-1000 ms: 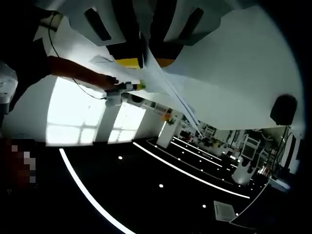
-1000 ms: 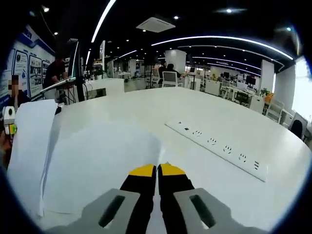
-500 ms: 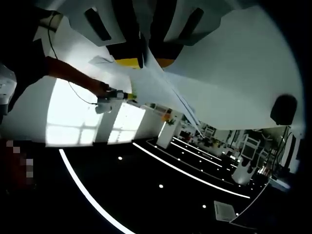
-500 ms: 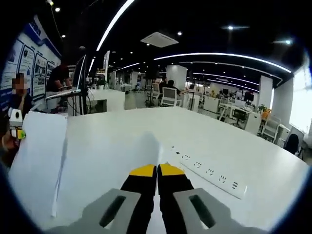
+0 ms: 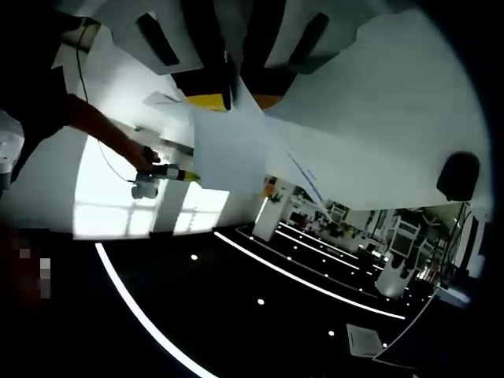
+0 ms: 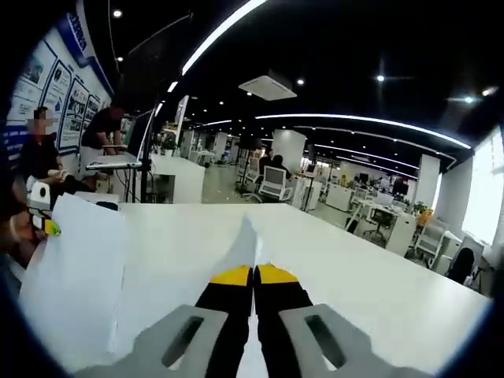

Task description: Organize the stack of printing papers by aligning and flattening the scattered papers on the table

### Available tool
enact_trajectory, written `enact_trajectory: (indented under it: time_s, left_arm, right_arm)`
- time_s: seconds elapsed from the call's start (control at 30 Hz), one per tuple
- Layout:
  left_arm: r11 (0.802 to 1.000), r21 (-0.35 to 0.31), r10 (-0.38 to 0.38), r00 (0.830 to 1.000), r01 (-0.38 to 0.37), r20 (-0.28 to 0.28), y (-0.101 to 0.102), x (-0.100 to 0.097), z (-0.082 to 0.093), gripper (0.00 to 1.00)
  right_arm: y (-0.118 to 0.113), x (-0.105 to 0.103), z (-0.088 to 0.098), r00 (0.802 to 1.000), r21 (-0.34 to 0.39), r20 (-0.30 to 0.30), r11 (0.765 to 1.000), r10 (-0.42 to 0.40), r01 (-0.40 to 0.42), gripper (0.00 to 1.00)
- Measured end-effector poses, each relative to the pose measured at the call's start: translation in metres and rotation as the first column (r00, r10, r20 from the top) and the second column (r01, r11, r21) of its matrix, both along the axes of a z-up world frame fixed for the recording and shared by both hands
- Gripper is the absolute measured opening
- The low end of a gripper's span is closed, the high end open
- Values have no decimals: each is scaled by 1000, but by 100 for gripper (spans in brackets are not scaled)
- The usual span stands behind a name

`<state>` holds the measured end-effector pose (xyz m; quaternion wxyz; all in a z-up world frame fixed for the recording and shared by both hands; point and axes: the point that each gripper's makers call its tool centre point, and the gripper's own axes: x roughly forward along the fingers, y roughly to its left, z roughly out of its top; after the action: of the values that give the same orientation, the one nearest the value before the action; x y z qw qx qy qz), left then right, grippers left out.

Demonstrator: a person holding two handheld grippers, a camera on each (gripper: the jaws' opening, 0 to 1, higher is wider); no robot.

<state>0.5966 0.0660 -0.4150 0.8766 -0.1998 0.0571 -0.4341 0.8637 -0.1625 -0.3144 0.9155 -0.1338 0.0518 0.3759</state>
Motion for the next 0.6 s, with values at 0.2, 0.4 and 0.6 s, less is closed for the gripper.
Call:
enact_trajectory:
  time_s: [0.2,0.4,0.6]
  left_arm:
    - [1000,3,-3,1000,3,-1,2,2,-1,9]
    - [1000,3,-4,1000,4,0,4,2,-1,9]
    - [1000,6,-7,1000,7,1,5,3,0,9]
  right_arm:
    - [-4,-18,34,998,13,64,1000,17,-18,0]
    - [-3,-44,71,990,15,139,999,38,-41,0]
    - [1,-63,91,980,9,188,998,60,-62,0]
